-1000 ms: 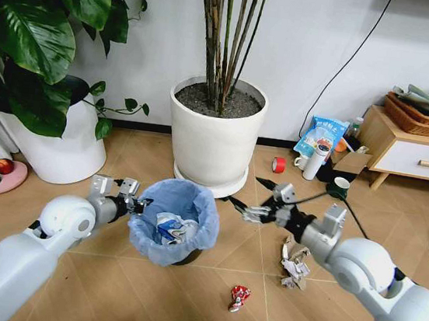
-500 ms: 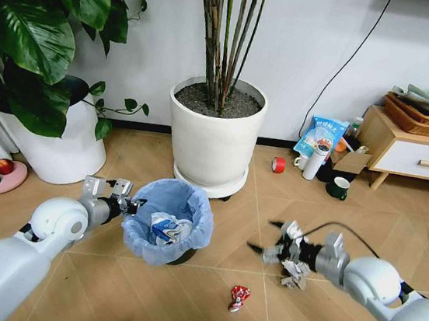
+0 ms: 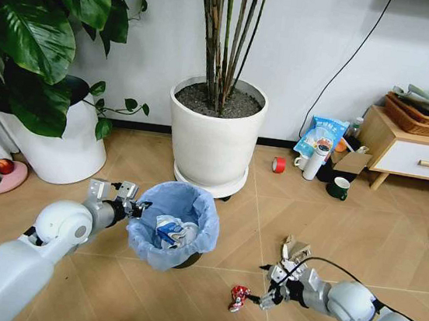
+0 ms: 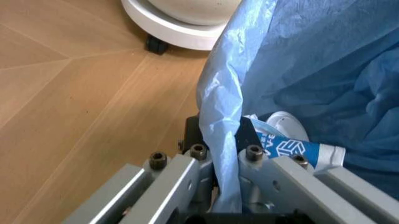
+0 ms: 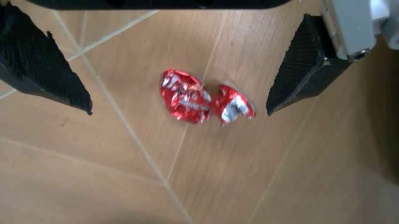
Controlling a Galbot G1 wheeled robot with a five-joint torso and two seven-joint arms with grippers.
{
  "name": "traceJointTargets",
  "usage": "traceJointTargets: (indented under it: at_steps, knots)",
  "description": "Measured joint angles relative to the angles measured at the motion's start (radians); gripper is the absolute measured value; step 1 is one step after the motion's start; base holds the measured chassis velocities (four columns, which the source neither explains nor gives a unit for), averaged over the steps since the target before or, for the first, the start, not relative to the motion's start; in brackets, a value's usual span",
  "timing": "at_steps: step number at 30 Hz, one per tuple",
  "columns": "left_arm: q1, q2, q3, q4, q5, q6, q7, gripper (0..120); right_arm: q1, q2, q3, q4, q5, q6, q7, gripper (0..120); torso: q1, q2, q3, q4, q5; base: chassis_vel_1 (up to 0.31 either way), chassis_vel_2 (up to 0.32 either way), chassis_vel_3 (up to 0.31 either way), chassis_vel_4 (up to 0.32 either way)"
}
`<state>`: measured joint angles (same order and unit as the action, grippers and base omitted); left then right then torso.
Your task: Pick up the trash bin and place the garbage on the floor into it.
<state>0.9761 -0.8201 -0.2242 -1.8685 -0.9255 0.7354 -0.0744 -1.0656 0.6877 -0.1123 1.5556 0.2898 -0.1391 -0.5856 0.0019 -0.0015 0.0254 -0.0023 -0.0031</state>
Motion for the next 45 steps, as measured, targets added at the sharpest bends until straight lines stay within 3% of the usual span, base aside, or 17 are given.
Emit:
traceJointTargets:
  at_steps: [9,16,29,37,40,45]
  knots:
    - [-0.007,0.009,0.01,0.003,-0.005,0.0,-0.001,0,0.013,0.074,-0.061,-0.083,-0.057,0.02,0.007,100,0.0,0.0,0.0,0.0,-0.0001,0.0,0.0,0.0,0.0]
    - [-0.007,0.007,0.01,0.004,-0.007,0.0,0.0,0,0.053,0.131,-0.088,-0.157,-0.178,0.111,0.002,100,0.0,0.0,0.0,0.0001,0.0,0.0,0.0,0.0,0.0]
    - [-0.001,0.003,0.011,0.008,-0.007,0.0,0.003,0,0.09,0.178,-0.119,-0.247,-0.244,0.173,-0.018,100,0.0,0.0,0.0,0.0,0.0,0.0,0.0,0.0,0.0]
    - [0.0,0.007,0.011,0.009,-0.004,0.0,0.019,0,0.103,0.201,-0.117,-0.271,-0.257,0.188,-0.017,83,0.0,0.0,0.0,0.0001,0.0,0.0,0.0,0.0,0.0]
    - [-0.002,0.01,0.01,0.011,-0.004,0.0,0.024,0,0.108,0.208,-0.126,-0.278,-0.259,0.188,-0.016,67,0.0,0.0,0.0,0.0,0.0,0.0,0.0,0.0,0.0]
    - [-0.009,0.014,0.006,0.015,-0.003,0.0,0.03,0,0.107,0.214,-0.132,-0.281,-0.257,0.183,0.005,53,0.0,0.0,0.0,0.0,0.0001,0.0,0.0,0.0,0.0]
